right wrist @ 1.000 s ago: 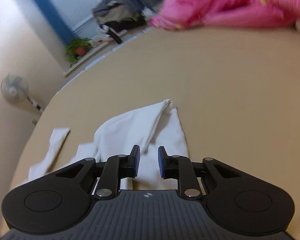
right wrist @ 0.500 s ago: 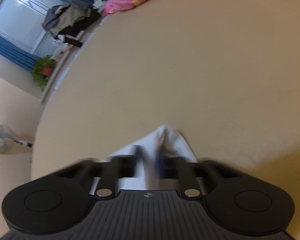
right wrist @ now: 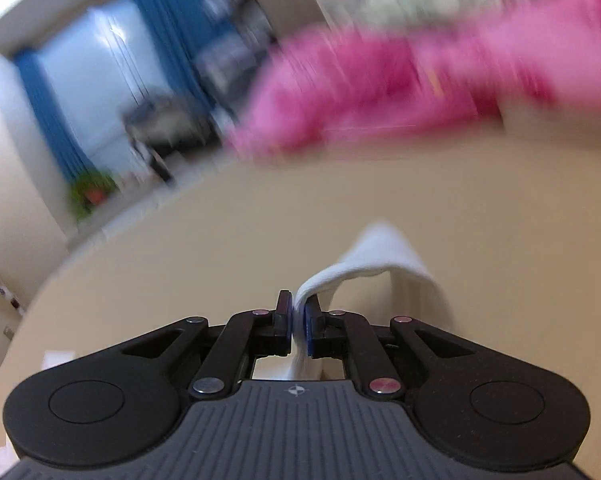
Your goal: Fold small clothes
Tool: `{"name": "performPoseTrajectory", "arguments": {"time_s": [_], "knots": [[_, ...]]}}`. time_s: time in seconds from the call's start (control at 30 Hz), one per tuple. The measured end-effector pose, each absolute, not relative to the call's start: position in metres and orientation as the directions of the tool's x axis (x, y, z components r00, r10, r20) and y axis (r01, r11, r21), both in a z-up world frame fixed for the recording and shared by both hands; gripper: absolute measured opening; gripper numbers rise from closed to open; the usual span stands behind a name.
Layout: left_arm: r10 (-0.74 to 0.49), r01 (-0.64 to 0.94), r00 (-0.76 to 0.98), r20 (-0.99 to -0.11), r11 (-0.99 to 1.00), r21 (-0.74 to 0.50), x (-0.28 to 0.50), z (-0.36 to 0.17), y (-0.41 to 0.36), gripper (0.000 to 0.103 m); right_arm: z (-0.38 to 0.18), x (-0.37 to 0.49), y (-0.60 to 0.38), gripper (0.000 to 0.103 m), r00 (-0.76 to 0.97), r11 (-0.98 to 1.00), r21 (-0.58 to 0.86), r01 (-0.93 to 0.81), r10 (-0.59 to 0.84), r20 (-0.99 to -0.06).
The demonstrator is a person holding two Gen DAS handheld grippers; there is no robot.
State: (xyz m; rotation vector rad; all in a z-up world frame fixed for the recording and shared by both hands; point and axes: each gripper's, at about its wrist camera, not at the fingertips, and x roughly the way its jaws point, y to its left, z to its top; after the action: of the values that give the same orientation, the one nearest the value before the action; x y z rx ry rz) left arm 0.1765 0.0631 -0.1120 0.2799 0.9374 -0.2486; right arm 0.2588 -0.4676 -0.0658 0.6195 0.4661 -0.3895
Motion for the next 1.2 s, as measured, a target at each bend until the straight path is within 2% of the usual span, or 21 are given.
{"name": "performPoseTrajectory", "arguments": {"time_s": [0.07,0.13,0.2,0.3,0.53,0.6,0.67,0.7,0.73,0.77,0.83,0.9,0.97,1.0,1.07,1.1,1.13,1.2], "knots": [[-0.083,0.325,0.57,-0.818,0.937,0.131,0.176,-0.112,0.062,0.053,-0.091,0.264,-0.494,0.017,0.808,0.655,0.569,0.497,-0.11,-0.578],[-0.081,0.325,0.571,-0.817,0.936,0.134,0.177,-0.112,0.062,0.054,-0.103,0.255,-0.514,0.018,0.817,0.58,0.629,0.519,-0.119,-0.564],[-0.081,0.322,0.571,-0.817,0.937,0.133,0.177,-0.113,0.062,0.054,-0.108,0.246,-0.534,0.032,0.833,0.512,0.686,0.517,-0.114,-0.542],[-0.078,0.323,0.574,-0.815,0.936,0.138,0.177,-0.113,0.062,0.054,-0.128,0.234,-0.568,0.038,0.881,0.347,0.822,0.451,-0.028,-0.471],[-0.076,0.323,0.576,-0.814,0.936,0.142,0.178,-0.114,0.062,0.055,-0.168,0.243,-0.618,0.038,0.882,0.122,0.874,0.47,-0.028,-0.47],[-0.076,0.325,0.578,-0.812,0.935,0.144,0.178,-0.114,0.062,0.055,-0.174,0.251,-0.626,0.037,0.882,0.109,0.877,0.469,-0.009,-0.471],[-0.077,0.327,0.579,-0.812,0.934,0.145,0.178,-0.114,0.062,0.055,-0.174,0.254,-0.629,0.036,0.882,0.119,0.875,0.47,-0.009,-0.472],[-0.077,0.327,0.579,-0.811,0.934,0.144,0.178,-0.114,0.062,0.055,-0.171,0.256,-0.63,0.031,0.878,0.123,0.871,0.476,-0.018,-0.478],[-0.077,0.327,0.58,-0.811,0.934,0.144,0.178,-0.114,0.062,0.055,-0.165,0.256,-0.63,0.022,0.874,0.136,0.864,0.486,-0.042,-0.485],[-0.077,0.327,0.58,-0.811,0.934,0.145,0.178,-0.114,0.062,0.055,-0.155,0.252,-0.629,0.005,0.875,0.169,0.859,0.484,-0.07,-0.479],[-0.078,0.328,0.58,-0.811,0.933,0.145,0.178,-0.115,0.062,0.055,-0.114,0.25,-0.619,0.006,0.901,0.354,0.829,0.433,-0.162,-0.401],[-0.079,0.329,0.579,-0.812,0.933,0.143,0.179,-0.115,0.063,0.055,-0.067,0.245,-0.594,0.005,0.932,0.588,0.723,0.362,-0.251,-0.262],[-0.08,0.328,0.577,-0.813,0.934,0.141,0.18,-0.114,0.063,0.055,-0.041,0.237,-0.567,0.006,0.931,0.727,0.587,0.356,-0.328,-0.159],[-0.08,0.327,0.577,-0.813,0.935,0.14,0.18,-0.114,0.063,0.055,-0.04,0.236,-0.561,0.007,0.919,0.734,0.56,0.384,-0.365,-0.151],[-0.08,0.325,0.575,-0.814,0.935,0.138,0.181,-0.114,0.063,0.055,-0.055,0.236,-0.565,0.007,0.87,0.67,0.559,0.488,-0.427,-0.247],[-0.079,0.324,0.575,-0.814,0.936,0.137,0.18,-0.114,0.062,0.055,-0.069,0.238,-0.572,0.014,0.813,0.607,0.542,0.582,-0.465,-0.351],[-0.079,0.323,0.575,-0.815,0.936,0.137,0.181,-0.114,0.062,0.055,-0.088,0.238,-0.584,0.015,0.759,0.53,0.544,0.651,-0.477,-0.444],[-0.078,0.323,0.577,-0.813,0.936,0.14,0.18,-0.114,0.062,0.055,-0.123,0.226,-0.611,0.015,0.707,0.368,0.606,0.705,-0.429,-0.562]]}}
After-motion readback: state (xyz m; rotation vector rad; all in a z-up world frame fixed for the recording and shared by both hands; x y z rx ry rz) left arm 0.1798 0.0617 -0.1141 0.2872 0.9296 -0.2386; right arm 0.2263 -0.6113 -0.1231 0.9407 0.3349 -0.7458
